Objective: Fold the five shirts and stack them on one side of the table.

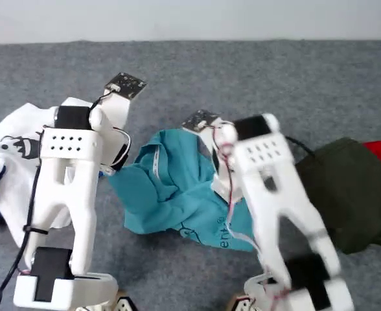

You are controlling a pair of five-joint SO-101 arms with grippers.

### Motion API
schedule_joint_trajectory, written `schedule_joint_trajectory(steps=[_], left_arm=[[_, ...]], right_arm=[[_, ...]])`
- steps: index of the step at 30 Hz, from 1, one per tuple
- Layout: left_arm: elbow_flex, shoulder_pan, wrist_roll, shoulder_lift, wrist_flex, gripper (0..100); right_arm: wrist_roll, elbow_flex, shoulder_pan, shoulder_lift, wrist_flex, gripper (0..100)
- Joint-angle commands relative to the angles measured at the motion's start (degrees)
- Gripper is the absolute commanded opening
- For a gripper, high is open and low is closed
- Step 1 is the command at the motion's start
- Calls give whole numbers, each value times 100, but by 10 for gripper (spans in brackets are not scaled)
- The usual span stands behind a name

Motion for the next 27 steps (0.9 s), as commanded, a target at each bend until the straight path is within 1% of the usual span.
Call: schedule_joint_trajectory(steps=[1,3,6,8,10,13,19,23,27], left_arm=[[-13,18,-18,-255,-44,13],[-13,53,-18,-255,-44,13],[-13,53,-18,-255,-44,13],[-13,53,-18,-255,-44,13],[-13,53,-18,-255,-44,13],[-13,53,-18,-255,-62,13],[-13,53,-18,-246,-79,13],[-13,53,-18,-211,-62,13],[-13,53,-18,-211,-53,13]], right_arm=[[-18,158,66,-1367,224,318],[-53,211,251,-1789,22,318],[-114,334,945,-2000,-760,318],[-501,642,1429,-1991,-1473,318],[-897,1187,1710,-1991,-2185,318],[-1081,2127,1666,-1991,-2932,318],[-1073,3429,1059,-1991,-3881,317],[-1073,3692,884,-1974,-4242,317],[-1073,3560,875,-1508,-4233,317]])
